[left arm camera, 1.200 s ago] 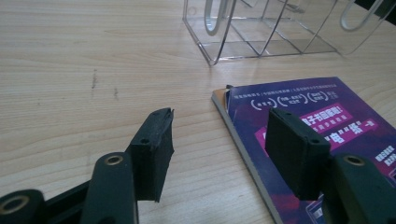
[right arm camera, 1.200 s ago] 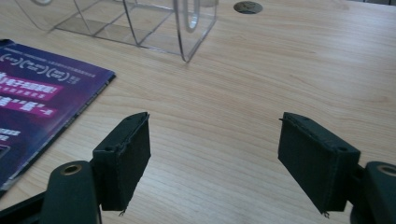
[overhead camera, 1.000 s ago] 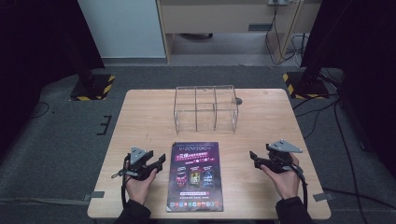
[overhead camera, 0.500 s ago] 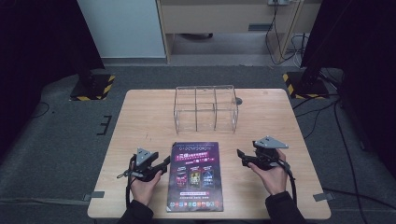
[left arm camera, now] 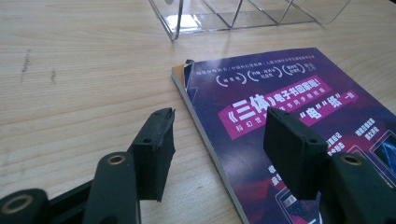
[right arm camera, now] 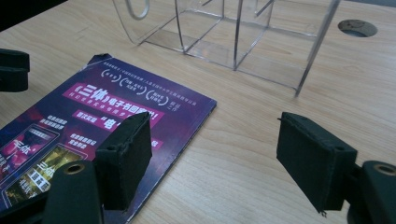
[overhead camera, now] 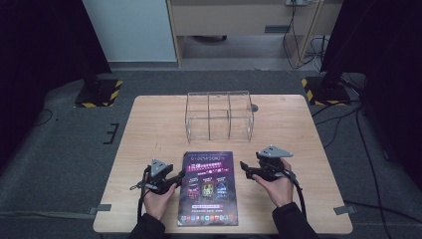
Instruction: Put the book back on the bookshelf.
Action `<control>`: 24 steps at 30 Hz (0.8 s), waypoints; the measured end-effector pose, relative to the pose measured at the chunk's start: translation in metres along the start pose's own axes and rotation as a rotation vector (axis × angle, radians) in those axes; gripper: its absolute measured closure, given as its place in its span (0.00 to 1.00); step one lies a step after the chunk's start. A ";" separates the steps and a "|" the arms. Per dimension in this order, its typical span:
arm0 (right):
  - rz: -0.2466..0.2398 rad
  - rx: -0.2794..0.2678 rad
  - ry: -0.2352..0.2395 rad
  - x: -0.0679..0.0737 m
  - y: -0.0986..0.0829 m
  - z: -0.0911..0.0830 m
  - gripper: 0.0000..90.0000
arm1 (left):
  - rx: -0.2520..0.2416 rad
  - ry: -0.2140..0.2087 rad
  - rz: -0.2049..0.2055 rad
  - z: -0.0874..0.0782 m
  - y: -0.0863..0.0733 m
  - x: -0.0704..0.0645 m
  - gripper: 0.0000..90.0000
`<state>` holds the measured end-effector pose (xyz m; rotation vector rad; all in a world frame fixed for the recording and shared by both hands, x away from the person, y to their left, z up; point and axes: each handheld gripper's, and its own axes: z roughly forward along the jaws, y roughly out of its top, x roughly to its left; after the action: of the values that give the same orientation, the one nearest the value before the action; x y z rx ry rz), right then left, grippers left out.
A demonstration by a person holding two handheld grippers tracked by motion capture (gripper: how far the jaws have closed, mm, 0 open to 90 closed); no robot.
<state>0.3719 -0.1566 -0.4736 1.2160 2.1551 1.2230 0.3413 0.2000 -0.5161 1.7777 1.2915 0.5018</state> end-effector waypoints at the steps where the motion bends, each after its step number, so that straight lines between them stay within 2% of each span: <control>1: 0.002 0.004 0.000 0.002 0.000 0.001 0.30 | 0.005 0.000 0.003 0.001 0.000 0.000 0.47; 17: 0.014 0.061 0.055 0.025 -0.013 0.026 0.31 | 0.054 -0.017 0.008 0.015 -0.005 -0.007 0.47; 24: 0.023 0.090 0.069 0.030 -0.019 0.035 0.32 | 0.077 -0.017 0.016 0.019 -0.007 -0.010 0.47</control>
<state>0.3686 -0.1187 -0.5062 1.2559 2.2740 1.2065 0.3479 0.1839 -0.5307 1.8539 1.3013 0.4505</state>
